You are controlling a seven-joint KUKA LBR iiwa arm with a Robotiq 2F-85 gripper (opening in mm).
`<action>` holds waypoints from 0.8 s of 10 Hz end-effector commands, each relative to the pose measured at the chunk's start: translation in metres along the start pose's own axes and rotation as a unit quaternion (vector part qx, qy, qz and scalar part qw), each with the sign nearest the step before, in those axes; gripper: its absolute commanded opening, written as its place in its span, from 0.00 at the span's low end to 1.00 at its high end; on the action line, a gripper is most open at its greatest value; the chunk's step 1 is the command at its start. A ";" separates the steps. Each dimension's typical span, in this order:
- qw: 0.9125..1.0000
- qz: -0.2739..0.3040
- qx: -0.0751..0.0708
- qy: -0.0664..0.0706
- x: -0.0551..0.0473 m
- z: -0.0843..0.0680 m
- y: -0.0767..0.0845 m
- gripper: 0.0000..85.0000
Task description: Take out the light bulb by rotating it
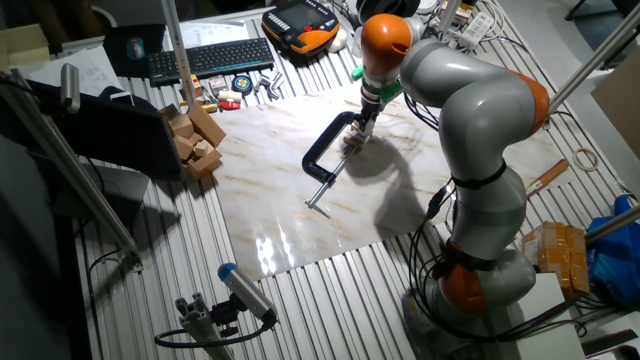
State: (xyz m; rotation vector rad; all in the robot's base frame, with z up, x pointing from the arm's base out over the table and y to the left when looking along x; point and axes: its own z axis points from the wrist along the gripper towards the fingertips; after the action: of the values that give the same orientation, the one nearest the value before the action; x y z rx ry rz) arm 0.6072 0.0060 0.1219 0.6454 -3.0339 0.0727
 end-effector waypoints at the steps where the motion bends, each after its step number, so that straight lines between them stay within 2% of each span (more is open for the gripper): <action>1: 1.000 -0.008 0.001 0.000 0.000 0.000 0.000 0.00; 8: 1.000 -0.014 -0.008 0.002 0.000 0.000 0.000 0.00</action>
State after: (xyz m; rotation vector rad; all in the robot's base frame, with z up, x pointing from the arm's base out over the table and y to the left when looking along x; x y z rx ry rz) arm 0.6074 0.0062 0.1219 0.6846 -3.0177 0.0495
